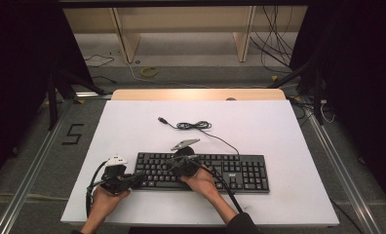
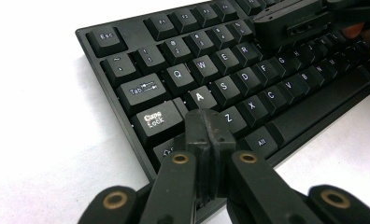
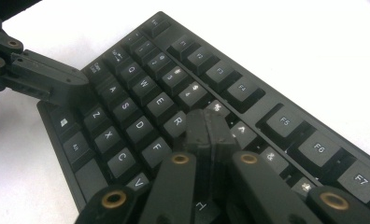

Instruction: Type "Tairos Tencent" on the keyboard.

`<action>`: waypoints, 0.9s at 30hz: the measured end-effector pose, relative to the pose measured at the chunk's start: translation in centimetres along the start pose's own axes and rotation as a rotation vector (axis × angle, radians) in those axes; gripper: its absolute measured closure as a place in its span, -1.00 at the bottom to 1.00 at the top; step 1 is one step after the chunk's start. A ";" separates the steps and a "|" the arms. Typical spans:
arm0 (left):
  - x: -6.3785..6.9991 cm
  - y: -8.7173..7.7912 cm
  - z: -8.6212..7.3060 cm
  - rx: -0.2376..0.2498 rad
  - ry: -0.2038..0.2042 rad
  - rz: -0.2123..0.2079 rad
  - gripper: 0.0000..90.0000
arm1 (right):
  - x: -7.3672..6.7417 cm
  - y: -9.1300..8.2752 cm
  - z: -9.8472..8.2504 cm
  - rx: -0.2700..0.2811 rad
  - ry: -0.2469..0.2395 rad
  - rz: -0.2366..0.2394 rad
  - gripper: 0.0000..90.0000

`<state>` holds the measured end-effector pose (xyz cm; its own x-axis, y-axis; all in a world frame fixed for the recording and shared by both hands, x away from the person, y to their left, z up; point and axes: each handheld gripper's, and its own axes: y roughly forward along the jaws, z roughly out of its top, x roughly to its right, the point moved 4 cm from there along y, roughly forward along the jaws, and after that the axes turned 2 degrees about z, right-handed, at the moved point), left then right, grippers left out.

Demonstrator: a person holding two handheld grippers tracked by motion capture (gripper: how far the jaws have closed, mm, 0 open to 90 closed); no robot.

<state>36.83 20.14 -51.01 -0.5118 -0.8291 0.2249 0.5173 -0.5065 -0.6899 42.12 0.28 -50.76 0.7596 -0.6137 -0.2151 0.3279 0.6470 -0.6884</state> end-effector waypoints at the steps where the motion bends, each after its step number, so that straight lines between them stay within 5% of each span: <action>1: 0.0 0.0 0.0 0.000 -0.001 -0.001 0.98 | 0.0 0.0 0.0 -0.001 0.001 0.002 1.00; 12: -0.1 -0.1 0.0 0.009 -0.005 -0.011 0.98 | 0.0 -0.7 0.2 0.028 0.015 0.015 1.00; 27: 0.3 -1.2 0.9 0.101 -0.005 -0.037 0.79 | -0.2 -3.0 0.6 0.089 0.017 0.050 0.75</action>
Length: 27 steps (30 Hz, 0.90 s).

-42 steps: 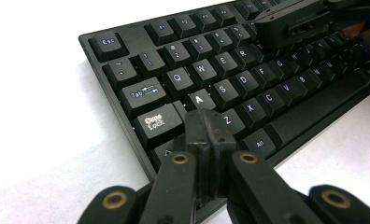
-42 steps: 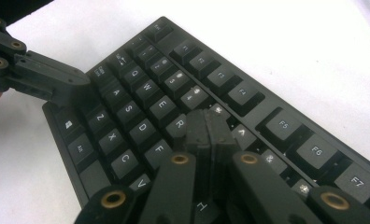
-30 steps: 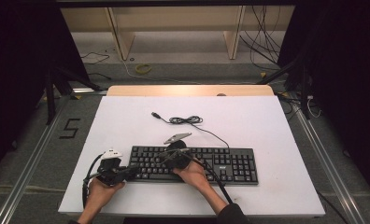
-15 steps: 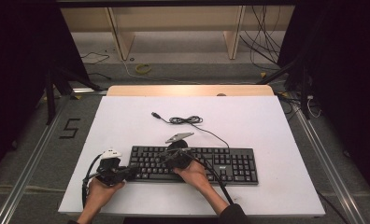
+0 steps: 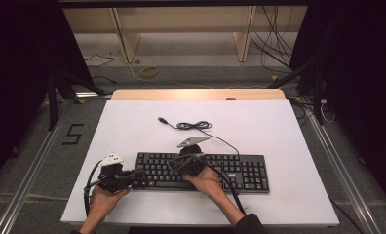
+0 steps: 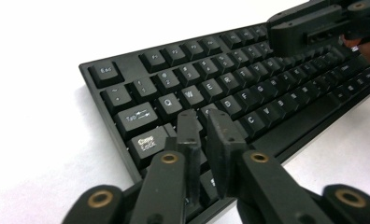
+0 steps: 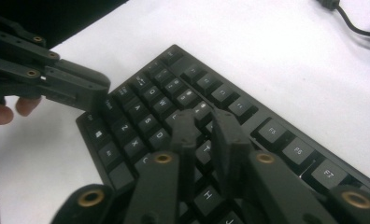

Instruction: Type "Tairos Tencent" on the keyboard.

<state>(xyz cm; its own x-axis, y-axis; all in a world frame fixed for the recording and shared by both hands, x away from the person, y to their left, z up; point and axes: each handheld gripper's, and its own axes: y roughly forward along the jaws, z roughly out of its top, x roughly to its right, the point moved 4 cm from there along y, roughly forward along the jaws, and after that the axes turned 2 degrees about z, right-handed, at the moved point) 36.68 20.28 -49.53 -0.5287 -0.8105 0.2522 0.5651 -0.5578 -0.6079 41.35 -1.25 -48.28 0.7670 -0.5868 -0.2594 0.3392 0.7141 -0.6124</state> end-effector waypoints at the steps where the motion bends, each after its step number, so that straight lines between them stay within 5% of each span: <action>1: 0.1 0.0 0.1 0.003 -0.003 -0.005 0.76 | 0.0 -0.1 0.0 0.002 -0.001 0.003 0.73; 15: 0.7 0.4 1.6 0.019 -0.018 -0.036 -0.05 | -0.3 -1.9 -0.8 0.012 0.006 0.035 0.06; 27: 0.4 0.8 2.5 0.017 -0.017 -0.017 -0.18 | -0.3 -3.5 -1.8 0.035 0.001 0.038 -0.09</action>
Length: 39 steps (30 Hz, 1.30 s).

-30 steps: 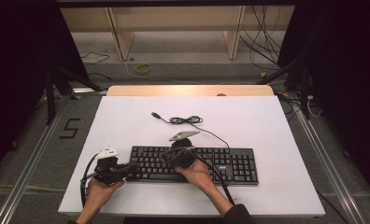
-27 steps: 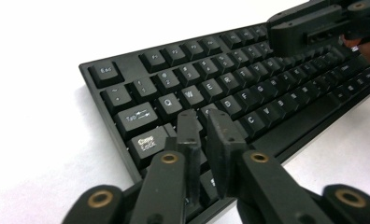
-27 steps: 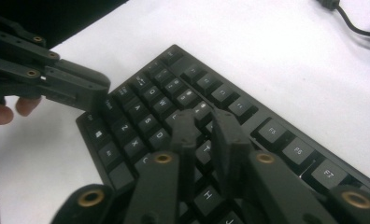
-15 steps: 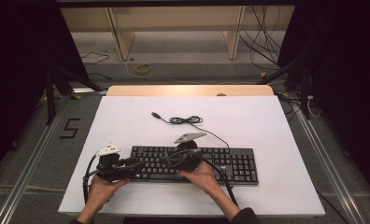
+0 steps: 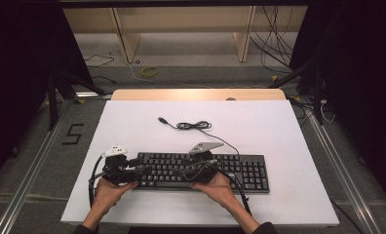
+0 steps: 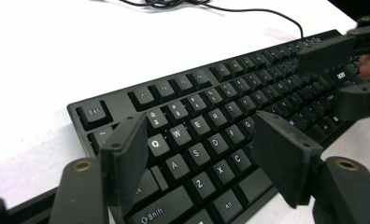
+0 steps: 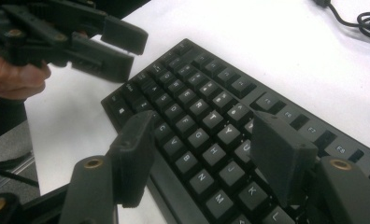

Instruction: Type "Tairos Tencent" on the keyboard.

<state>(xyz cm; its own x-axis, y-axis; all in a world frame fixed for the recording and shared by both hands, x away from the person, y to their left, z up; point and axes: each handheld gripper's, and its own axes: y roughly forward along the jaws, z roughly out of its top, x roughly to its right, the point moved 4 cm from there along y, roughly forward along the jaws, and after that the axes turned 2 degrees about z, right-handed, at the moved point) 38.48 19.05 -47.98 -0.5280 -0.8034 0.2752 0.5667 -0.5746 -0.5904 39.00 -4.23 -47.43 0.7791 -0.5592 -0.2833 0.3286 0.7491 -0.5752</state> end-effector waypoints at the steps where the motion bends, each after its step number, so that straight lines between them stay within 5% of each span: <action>1: 0.0 0.0 0.1 -0.003 0.000 0.001 -0.16 | 0.0 -0.1 -0.1 0.002 -0.001 0.002 -0.09; 33: 1.6 4.0 1.3 -0.136 0.126 -0.015 0.96 | 0.4 -1.5 -1.5 0.026 -0.019 -0.019 -0.20; 39: 1.6 4.6 1.2 -0.151 0.134 -0.003 0.98 | 0.3 -1.4 -1.6 0.026 -0.020 -0.017 -0.22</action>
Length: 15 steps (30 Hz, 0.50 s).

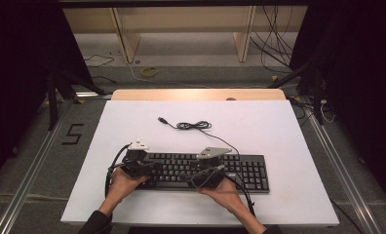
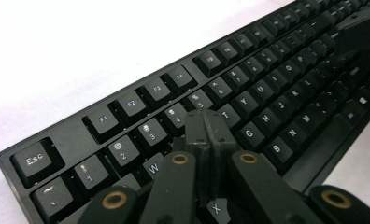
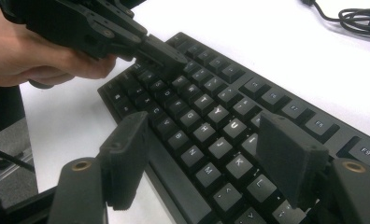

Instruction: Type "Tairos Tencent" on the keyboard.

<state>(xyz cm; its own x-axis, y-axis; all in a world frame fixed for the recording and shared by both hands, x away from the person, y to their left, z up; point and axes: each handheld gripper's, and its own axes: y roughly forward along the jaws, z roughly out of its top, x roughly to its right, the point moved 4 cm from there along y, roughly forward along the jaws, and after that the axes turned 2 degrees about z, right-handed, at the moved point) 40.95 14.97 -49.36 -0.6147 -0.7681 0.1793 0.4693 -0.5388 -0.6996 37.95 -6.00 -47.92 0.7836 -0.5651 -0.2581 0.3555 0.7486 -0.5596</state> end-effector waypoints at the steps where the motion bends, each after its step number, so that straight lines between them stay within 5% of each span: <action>1: 0.0 0.0 0.0 -0.007 0.001 0.002 0.98 | 0.0 0.0 0.0 0.000 0.000 0.000 -0.22; 15: -0.2 0.9 -0.5 -0.031 0.000 0.019 0.98 | 0.0 -0.2 0.1 0.006 0.003 -0.004 -0.22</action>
<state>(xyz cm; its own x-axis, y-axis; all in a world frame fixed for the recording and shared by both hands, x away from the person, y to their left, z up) 41.17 14.81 -50.35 -0.6059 -0.7781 0.1655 0.4614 -0.5132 -0.7237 37.98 -6.12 -47.75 0.7809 -0.5689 -0.2580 0.3615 0.7484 -0.5561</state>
